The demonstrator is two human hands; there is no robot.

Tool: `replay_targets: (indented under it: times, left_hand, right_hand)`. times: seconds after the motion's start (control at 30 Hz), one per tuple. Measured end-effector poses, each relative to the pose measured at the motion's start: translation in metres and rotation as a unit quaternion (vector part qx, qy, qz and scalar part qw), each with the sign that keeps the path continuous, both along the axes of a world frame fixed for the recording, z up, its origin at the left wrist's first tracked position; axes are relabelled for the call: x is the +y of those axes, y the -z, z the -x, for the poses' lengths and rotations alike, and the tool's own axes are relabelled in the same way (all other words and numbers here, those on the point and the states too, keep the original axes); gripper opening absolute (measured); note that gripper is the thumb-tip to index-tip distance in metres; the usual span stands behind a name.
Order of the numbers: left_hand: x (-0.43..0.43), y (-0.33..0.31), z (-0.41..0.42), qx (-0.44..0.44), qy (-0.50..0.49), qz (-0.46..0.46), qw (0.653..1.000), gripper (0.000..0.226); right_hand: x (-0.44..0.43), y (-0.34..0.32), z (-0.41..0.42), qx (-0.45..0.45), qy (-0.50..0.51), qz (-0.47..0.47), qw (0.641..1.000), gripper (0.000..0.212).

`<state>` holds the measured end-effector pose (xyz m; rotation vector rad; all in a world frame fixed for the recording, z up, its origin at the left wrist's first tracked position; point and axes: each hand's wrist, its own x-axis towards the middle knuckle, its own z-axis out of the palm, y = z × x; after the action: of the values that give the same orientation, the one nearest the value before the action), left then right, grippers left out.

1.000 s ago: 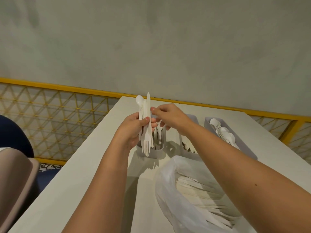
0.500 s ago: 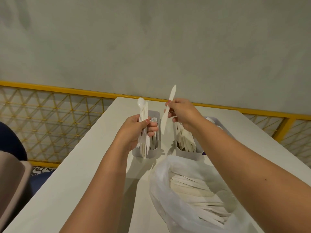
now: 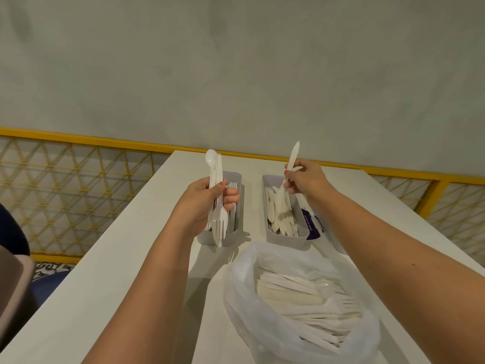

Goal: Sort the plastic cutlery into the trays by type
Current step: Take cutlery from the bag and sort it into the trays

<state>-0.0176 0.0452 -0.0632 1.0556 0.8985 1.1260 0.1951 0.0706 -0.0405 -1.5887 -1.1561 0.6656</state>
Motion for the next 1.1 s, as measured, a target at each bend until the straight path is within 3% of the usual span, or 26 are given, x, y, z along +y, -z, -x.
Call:
replay_targets:
  times: [0.17, 0.27, 0.43, 0.63, 0.8, 1.1]
  left_hand:
    - [0.001, 0.001, -0.001, -0.022, 0.015, 0.022, 0.999, 0.021]
    - [0.002, 0.002, -0.002, -0.024, 0.018, 0.035, 0.999, 0.017]
    - [0.000, 0.000, -0.004, -0.044, 0.028, 0.036, 0.998, 0.016]
    - [-0.001, 0.003, -0.005, -0.009, 0.047, 0.000, 0.999, 0.023]
    - [-0.002, 0.005, -0.009, 0.021, 0.056, -0.029, 0.998, 0.020]
    - [-0.002, 0.003, -0.009, 0.039, 0.086, -0.026, 0.995, 0.018]
  right_hand:
    - [0.001, 0.015, -0.004, -0.125, 0.006, -0.044, 0.991, 0.013]
    - [-0.001, 0.029, -0.007, -0.195, -0.028, 0.001, 0.980, 0.015]
    - [-0.007, 0.039, -0.013, -0.263, -0.061, 0.072, 0.960, 0.036]
    - [-0.015, 0.008, 0.022, -0.176, -0.135, -0.027, 0.975, 0.019]
    - [-0.024, -0.011, 0.058, -0.106, -0.197, -0.040, 0.974, 0.021]
    - [-0.024, -0.014, 0.061, 0.003, -0.147, -0.034, 0.989, 0.016]
